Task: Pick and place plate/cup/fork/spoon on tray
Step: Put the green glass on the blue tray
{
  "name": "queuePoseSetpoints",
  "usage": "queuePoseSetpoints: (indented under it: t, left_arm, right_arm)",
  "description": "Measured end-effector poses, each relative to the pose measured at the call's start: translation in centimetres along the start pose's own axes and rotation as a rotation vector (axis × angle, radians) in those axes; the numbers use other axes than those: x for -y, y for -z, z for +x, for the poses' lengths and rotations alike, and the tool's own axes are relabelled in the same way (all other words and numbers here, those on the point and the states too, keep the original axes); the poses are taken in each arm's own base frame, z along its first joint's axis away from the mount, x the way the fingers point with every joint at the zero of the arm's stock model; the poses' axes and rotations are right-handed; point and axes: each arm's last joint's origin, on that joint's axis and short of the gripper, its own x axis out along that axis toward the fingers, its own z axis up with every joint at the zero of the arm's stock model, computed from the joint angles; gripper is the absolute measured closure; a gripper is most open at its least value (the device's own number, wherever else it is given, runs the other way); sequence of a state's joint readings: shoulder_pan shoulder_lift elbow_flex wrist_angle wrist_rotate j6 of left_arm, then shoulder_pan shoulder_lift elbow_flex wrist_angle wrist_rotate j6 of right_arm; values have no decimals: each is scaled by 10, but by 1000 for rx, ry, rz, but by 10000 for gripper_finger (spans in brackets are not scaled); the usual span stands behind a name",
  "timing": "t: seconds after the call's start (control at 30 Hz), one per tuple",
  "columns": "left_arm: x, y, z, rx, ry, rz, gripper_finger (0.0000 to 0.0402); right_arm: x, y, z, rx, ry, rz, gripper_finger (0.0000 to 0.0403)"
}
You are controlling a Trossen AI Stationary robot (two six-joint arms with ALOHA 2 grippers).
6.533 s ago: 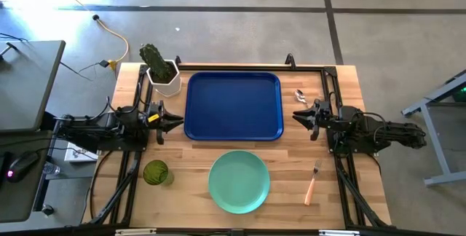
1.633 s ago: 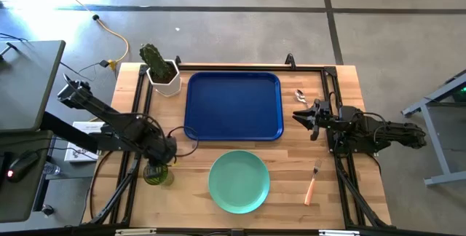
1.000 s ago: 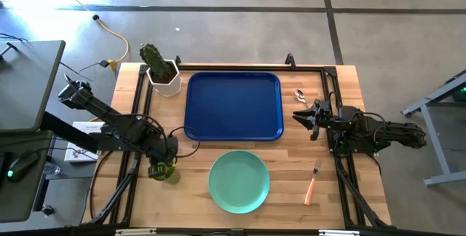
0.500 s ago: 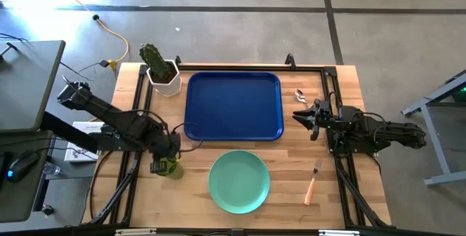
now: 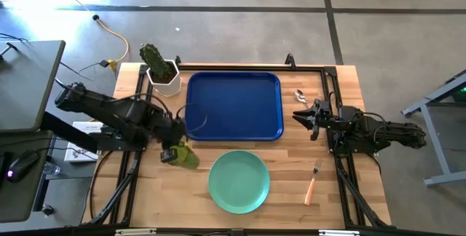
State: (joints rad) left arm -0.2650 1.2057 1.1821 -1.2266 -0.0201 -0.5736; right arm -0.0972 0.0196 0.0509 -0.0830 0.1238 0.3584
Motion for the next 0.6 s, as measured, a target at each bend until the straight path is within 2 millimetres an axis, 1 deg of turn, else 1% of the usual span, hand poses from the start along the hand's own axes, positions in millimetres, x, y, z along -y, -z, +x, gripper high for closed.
queuePoseSetpoints:
  t: [0.2,0.4,0.53,0.6]
  left_arm:
    - [-16,-22,-26,181,-94,-197,400]
    - [-42,-44,-54,405,-245,-359,400]
    - [-61,-59,-73,565,-346,-394,400]
    - [-71,-66,-79,624,-385,-393,400]
  right_arm:
    - [0,0,0,0,0,0,320]
    - [0,0,0,0,1,0,320]
    - [0,0,0,0,0,0,320]
    - [0,0,0,0,0,0,320]
